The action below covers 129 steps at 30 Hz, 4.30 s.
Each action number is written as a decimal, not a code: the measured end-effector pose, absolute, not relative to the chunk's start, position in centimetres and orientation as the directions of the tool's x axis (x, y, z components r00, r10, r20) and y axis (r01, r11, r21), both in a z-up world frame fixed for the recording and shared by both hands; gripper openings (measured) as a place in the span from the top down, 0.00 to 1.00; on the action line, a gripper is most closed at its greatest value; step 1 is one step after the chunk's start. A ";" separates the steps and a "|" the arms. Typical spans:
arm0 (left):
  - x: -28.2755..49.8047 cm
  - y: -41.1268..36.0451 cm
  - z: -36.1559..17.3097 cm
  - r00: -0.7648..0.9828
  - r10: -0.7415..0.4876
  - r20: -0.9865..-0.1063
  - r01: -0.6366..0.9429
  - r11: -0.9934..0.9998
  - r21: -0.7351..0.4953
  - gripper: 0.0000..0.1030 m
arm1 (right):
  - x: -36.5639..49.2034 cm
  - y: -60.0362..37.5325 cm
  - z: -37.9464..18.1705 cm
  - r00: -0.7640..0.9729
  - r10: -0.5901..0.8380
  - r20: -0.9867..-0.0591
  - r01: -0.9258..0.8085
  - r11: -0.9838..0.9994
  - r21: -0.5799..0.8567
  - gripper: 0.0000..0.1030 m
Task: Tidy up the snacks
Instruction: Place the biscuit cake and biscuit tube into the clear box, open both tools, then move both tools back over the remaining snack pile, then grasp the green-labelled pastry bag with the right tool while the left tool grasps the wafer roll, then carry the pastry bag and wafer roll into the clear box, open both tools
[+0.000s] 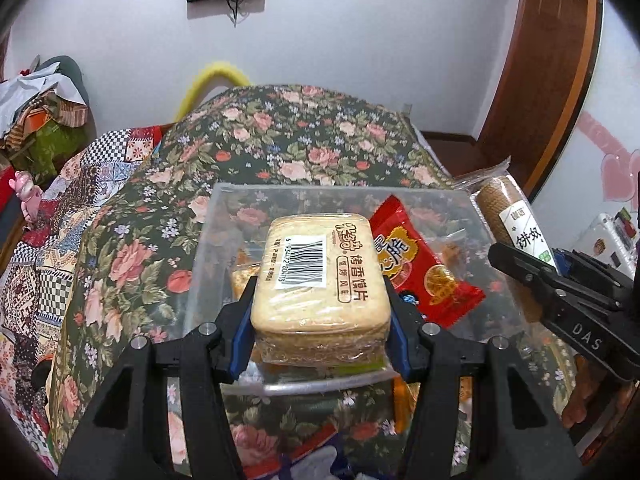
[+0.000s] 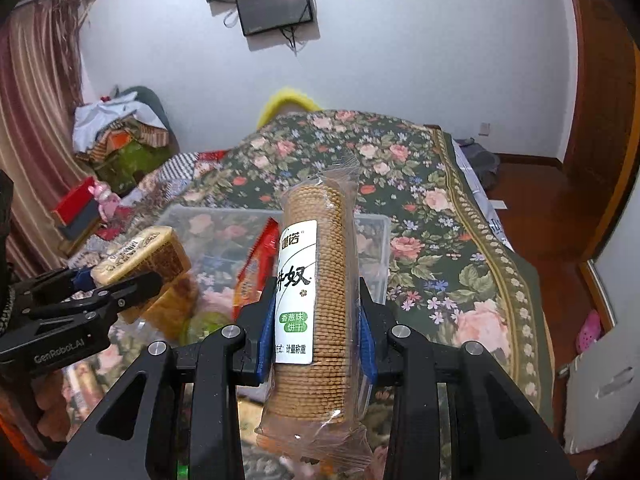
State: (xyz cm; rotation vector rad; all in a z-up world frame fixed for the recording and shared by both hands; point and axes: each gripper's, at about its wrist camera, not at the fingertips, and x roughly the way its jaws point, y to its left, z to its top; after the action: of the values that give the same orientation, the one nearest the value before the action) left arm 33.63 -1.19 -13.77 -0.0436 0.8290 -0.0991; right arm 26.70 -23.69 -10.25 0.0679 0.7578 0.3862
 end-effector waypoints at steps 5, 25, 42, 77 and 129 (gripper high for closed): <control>35.2 -1.5 -15.3 0.636 -0.098 -0.766 0.062 0.995 -0.076 0.47 | 27.8 -23.3 -11.5 0.640 0.350 -0.684 -0.311 0.932 0.186 0.69; 32.0 -2.0 -12.9 0.662 -0.093 -0.744 0.102 0.994 -0.033 0.45 | 25.8 -23.3 -9.7 0.648 0.353 -0.675 -0.343 0.927 0.155 0.53; 18.8 4.4 -9.1 0.710 -0.059 -0.702 0.087 0.996 0.005 0.34 | 15.2 -22.6 -7.6 0.631 0.446 -0.634 -0.450 0.877 0.169 0.39; 21.1 7.8 -20.9 0.479 -0.142 -0.866 -0.009 0.986 -0.167 0.31 | 11.6 -18.3 -17.1 0.409 0.478 -0.777 -0.438 0.850 0.293 0.30; 25.0 3.2 -9.3 0.765 -0.134 -0.630 0.097 0.991 -0.094 0.57 | 20.2 -19.2 -5.8 0.692 0.485 -0.535 -0.432 0.872 0.232 0.55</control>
State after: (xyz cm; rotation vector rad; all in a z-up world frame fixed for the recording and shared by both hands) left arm 25.01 3.19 -9.27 -0.0566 0.6883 -0.1255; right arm 20.19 -19.20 -5.84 0.0901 0.6233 0.5133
